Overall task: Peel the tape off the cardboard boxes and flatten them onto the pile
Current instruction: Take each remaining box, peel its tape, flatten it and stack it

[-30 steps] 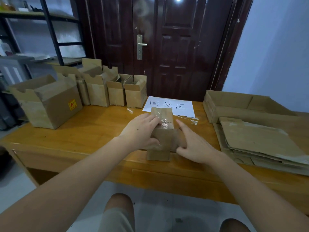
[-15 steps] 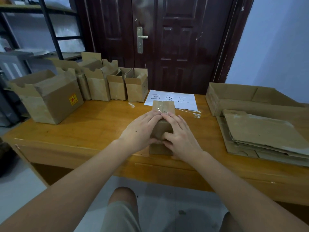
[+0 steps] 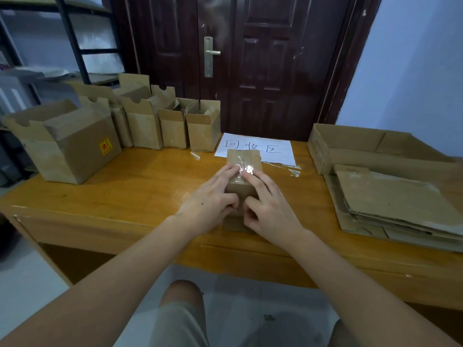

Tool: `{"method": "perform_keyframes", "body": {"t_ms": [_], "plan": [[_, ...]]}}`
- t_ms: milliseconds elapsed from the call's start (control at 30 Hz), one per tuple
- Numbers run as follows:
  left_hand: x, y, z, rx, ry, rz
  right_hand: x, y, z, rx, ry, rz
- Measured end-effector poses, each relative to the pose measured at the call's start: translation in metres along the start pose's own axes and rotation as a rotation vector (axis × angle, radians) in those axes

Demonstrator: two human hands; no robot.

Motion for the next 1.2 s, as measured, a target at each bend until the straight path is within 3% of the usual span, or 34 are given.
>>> {"method": "perform_keyframes", "body": {"t_ms": [267,500,667,1000,1200], "plan": [[-0.002,0.003,0.001,0.012,-0.068,-0.035,-0.002,0.001,0.002,-0.047,0.040,-0.067],[-0.004,-0.003,0.000,0.088,-0.103,-0.119,-0.001,-0.007,0.002,-0.099,0.056,0.004],[-0.004,-0.006,0.002,0.078,-0.122,-0.026,-0.002,-0.010,0.005,-0.133,0.088,-0.056],[-0.005,-0.008,0.002,0.079,-0.103,-0.075,-0.004,-0.017,0.008,-0.113,0.116,-0.108],[-0.006,-0.016,0.001,0.152,-0.157,0.003,-0.002,-0.016,0.012,-0.151,0.172,-0.186]]}}
Point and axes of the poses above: each hand's wrist, its own x-axis away from the middle knuckle, its own y-axis out of the palm, z = x × y, the point moved 7 cm from there along -x, towards the middle knuckle, and after that the axes turned 12 degrees about y, right-handed, at the moved point
